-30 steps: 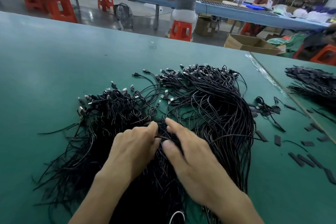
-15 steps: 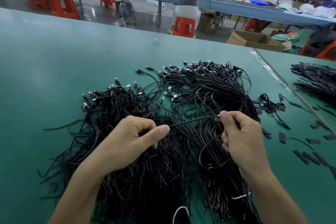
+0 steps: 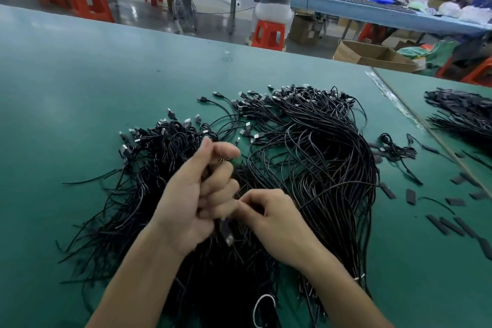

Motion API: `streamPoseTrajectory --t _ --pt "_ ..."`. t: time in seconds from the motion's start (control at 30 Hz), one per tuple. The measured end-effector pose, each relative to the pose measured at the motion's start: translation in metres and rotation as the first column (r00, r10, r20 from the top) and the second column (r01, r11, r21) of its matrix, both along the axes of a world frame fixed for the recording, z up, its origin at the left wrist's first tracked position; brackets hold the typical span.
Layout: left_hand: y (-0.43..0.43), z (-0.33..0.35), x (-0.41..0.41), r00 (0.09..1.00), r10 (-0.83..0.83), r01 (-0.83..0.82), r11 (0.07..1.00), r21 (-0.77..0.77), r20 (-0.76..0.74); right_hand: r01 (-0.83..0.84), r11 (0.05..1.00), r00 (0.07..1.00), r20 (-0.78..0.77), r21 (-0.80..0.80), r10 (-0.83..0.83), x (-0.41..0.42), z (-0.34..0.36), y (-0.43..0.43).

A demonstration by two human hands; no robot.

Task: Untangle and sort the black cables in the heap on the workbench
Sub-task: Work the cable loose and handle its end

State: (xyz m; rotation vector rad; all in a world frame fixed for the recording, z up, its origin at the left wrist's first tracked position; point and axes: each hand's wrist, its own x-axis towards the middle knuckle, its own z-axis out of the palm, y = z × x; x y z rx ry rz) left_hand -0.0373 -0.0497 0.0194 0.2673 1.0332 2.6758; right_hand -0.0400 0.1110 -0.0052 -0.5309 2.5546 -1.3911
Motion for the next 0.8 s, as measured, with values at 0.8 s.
streamPoseTrajectory --t 0.8 --pt "-0.002 -0.003 0.006 0.937 -0.337 0.338 0.941 0.006 -0.088 -0.009 0.991 1.0 0.002 -0.132 0.009 0.0 0.024 0.015"
